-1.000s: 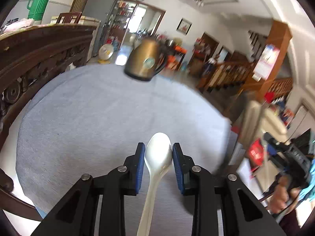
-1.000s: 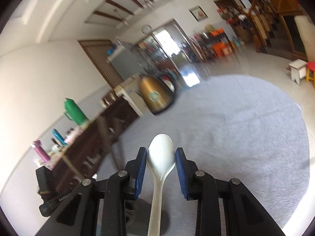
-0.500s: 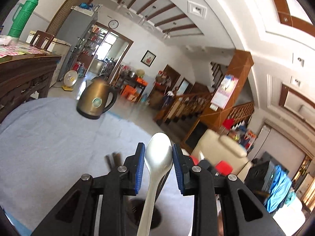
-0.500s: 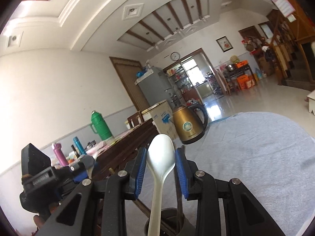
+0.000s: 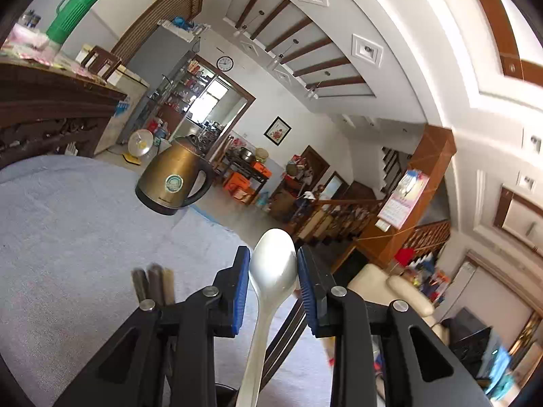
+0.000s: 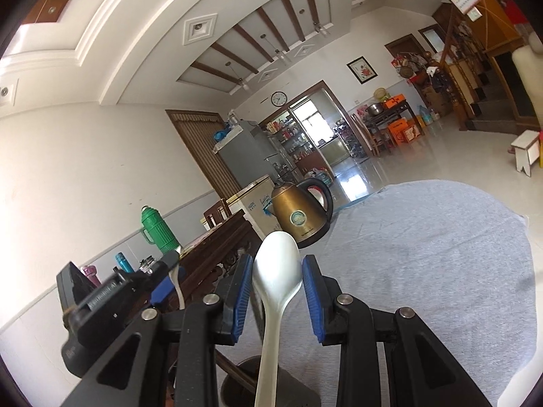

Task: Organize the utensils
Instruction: 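Lower both spoons into the dark grey cup and open both grippers, then withdraw both open grippers from the cup and hold them still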

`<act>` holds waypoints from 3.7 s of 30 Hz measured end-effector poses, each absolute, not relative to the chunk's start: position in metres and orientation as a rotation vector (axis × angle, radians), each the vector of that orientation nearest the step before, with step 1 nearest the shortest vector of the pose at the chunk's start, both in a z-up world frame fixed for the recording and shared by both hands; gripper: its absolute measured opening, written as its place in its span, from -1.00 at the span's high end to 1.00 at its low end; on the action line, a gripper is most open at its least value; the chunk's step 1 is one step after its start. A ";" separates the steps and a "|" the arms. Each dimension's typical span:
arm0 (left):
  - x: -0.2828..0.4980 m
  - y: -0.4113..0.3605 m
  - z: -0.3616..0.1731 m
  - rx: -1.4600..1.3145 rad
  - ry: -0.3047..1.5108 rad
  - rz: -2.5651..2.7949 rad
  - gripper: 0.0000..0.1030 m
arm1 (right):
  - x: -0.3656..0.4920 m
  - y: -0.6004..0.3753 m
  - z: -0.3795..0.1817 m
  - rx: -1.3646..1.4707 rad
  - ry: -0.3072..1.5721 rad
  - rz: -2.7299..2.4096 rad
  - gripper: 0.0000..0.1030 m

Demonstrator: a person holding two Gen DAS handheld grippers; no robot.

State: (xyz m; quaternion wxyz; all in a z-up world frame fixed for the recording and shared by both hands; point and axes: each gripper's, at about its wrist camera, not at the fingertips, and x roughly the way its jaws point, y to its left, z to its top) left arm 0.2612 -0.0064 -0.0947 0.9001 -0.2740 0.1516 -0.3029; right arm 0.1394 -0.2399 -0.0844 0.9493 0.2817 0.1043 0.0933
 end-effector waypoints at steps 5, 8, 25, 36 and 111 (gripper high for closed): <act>0.252 -0.016 -0.103 -0.503 0.279 -0.590 0.42 | 0.131 -0.252 -0.092 0.646 0.153 0.181 0.37; 0.250 -0.018 -0.107 -0.491 0.270 -0.568 0.42 | 0.128 -0.244 -0.092 0.634 0.113 0.167 0.37; 0.244 -0.014 -0.134 -0.470 0.345 -0.579 0.42 | 0.139 -0.223 -0.096 0.587 0.129 0.159 0.37; 0.208 0.004 -0.100 -0.314 0.237 -0.496 0.42 | 0.139 -0.207 -0.096 0.565 0.067 0.147 0.37; 0.076 0.004 -0.037 0.225 0.446 -0.066 -0.81 | 0.019 -0.164 -0.052 0.254 0.486 -0.058 -0.39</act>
